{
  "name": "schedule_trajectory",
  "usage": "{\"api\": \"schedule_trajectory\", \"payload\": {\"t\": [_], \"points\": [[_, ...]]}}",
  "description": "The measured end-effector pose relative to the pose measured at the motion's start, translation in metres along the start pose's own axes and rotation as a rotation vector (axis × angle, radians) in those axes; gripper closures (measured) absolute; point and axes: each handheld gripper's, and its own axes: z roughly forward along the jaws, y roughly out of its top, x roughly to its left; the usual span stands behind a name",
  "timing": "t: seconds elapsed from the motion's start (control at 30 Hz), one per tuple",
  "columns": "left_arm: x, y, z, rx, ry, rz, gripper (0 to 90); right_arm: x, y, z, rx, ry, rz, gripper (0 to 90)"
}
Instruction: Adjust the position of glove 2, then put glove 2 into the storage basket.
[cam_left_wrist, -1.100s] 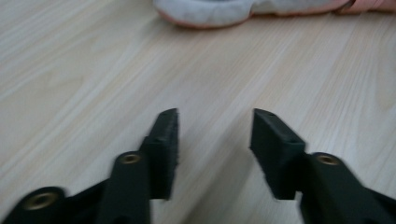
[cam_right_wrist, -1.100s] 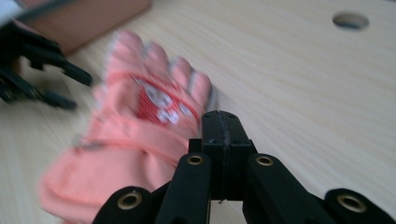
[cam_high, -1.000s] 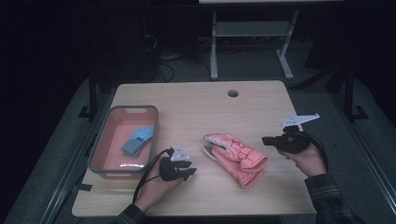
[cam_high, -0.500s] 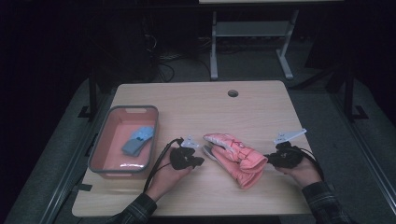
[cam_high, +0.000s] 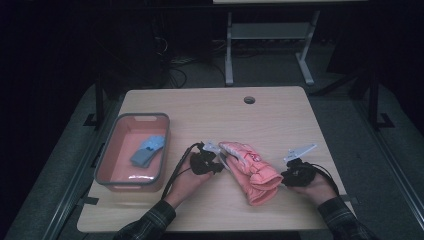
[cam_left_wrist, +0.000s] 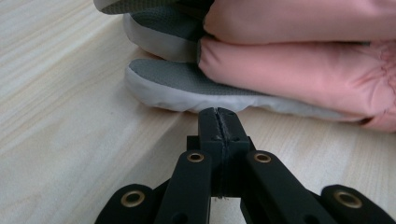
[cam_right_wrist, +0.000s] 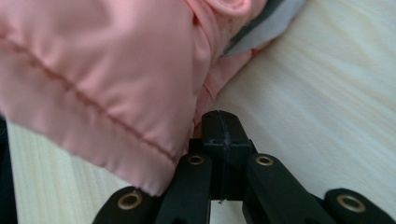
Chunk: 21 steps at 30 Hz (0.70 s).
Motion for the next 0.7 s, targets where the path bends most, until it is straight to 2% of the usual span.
{"api": "schedule_trajectory", "payload": {"t": [0.03,0.07,0.33,0.43,0.5,0.6,0.67,0.7], "points": [[0.002,0.001,-0.001,0.013,0.0,0.014,90.0,0.001,0.0,0.001,0.0,0.003,-0.007,90.0],[0.002,0.003,0.0,0.015,0.002,0.013,90.0,0.003,0.001,0.002,0.002,0.012,0.0,90.0],[0.012,0.012,0.004,0.008,-0.012,0.006,90.0,0.015,0.006,0.01,0.011,0.05,-0.049,90.0],[0.013,0.016,0.006,-0.006,-0.02,-0.003,90.0,0.021,0.008,0.013,0.004,0.085,-0.047,90.0],[0.015,0.017,0.006,0.001,-0.031,0.018,90.0,0.025,0.01,0.016,0.006,0.107,-0.056,90.0],[0.014,0.019,0.008,-0.009,-0.044,0.008,90.0,0.034,0.015,0.021,-0.006,0.141,-0.061,90.0],[0.013,0.02,0.008,-0.005,-0.049,0.019,90.0,0.04,0.018,0.025,0.002,0.155,-0.079,90.0],[0.012,0.02,0.009,-0.013,-0.054,0.008,90.0,0.043,0.019,0.028,0.004,0.163,-0.089,90.0]]}}
